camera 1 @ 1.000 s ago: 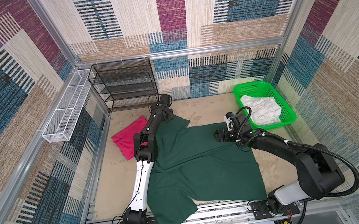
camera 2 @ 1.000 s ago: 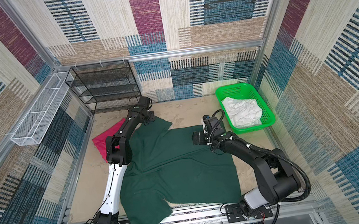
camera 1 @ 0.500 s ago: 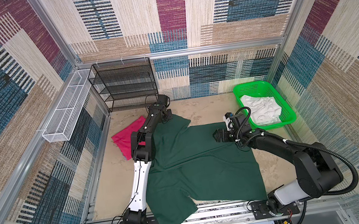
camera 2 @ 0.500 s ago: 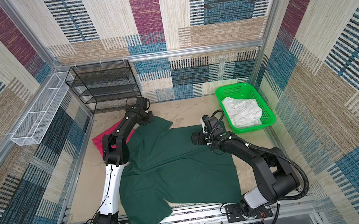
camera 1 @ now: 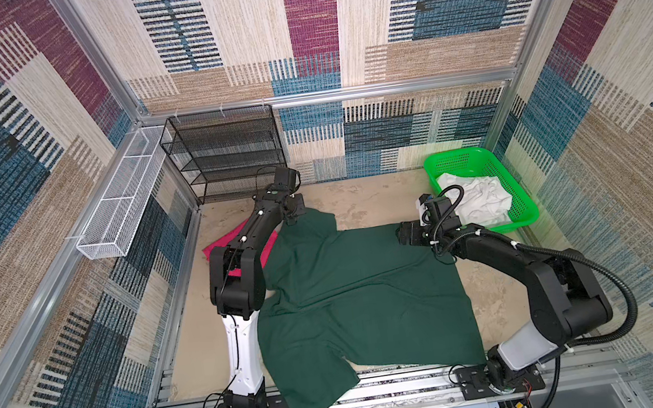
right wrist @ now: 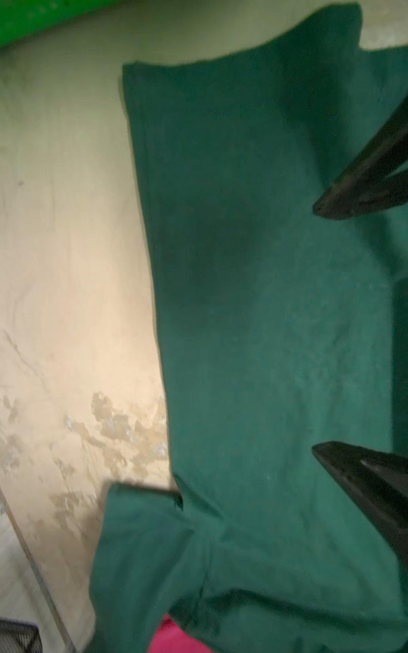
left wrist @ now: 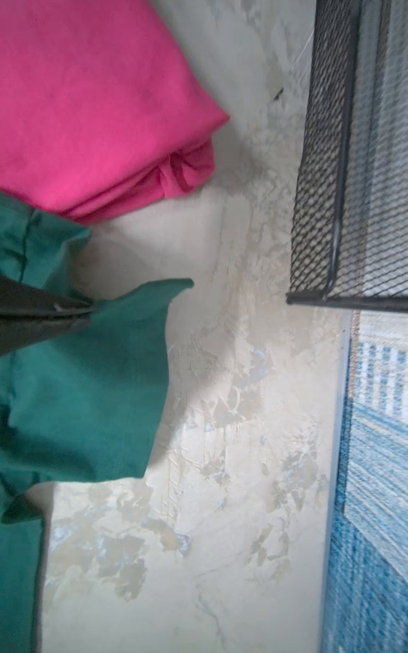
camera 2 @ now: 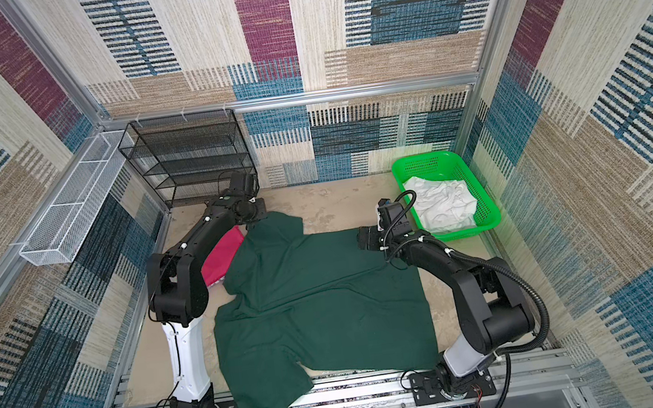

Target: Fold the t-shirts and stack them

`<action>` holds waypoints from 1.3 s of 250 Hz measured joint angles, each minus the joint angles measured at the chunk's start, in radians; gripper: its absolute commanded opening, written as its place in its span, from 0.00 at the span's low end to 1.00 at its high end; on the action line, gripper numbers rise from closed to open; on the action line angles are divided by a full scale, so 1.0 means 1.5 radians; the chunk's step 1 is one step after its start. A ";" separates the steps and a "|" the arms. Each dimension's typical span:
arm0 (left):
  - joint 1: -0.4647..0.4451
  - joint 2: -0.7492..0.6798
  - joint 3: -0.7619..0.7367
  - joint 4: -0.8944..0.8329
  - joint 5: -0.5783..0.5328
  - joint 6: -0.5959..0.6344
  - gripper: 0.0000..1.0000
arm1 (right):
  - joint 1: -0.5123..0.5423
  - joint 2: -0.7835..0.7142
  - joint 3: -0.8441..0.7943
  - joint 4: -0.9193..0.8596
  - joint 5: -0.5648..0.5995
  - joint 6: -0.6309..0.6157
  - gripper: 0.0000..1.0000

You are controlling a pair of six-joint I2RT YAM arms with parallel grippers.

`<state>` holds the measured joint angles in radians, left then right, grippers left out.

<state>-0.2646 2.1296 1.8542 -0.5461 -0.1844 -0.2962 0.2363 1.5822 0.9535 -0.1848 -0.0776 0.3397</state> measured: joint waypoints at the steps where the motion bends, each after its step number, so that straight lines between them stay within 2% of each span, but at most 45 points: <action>1: 0.001 -0.003 -0.003 0.001 0.000 0.000 0.00 | 0.000 0.000 0.000 0.000 0.000 0.000 0.98; 70: 0.044 -0.157 -0.198 0.062 -0.047 -0.001 0.00 | -0.020 0.076 0.053 -0.010 0.057 -0.017 0.87; 118: 0.086 -0.221 -0.270 0.096 -0.048 -0.008 0.00 | -0.032 0.131 0.100 -0.014 0.082 -0.021 0.76; 203: 0.092 -0.227 -0.280 0.112 -0.008 -0.016 0.00 | -0.060 0.282 0.256 -0.016 0.100 -0.041 0.57; 243: 0.092 -0.227 -0.280 0.113 0.005 -0.016 0.00 | -0.069 0.336 0.319 -0.018 0.107 -0.046 0.53; 287: 0.092 -0.225 -0.280 0.116 0.008 -0.016 0.00 | -0.070 0.386 0.372 -0.038 0.109 -0.050 0.43; 325: 0.092 -0.219 -0.280 0.117 0.022 -0.016 0.00 | -0.070 0.409 0.399 -0.047 0.111 -0.053 0.38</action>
<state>-0.1265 1.8004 1.4345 -0.3698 -0.1513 -0.3195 0.1310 2.1960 1.5517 -0.2550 0.0887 0.2600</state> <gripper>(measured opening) 0.048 0.395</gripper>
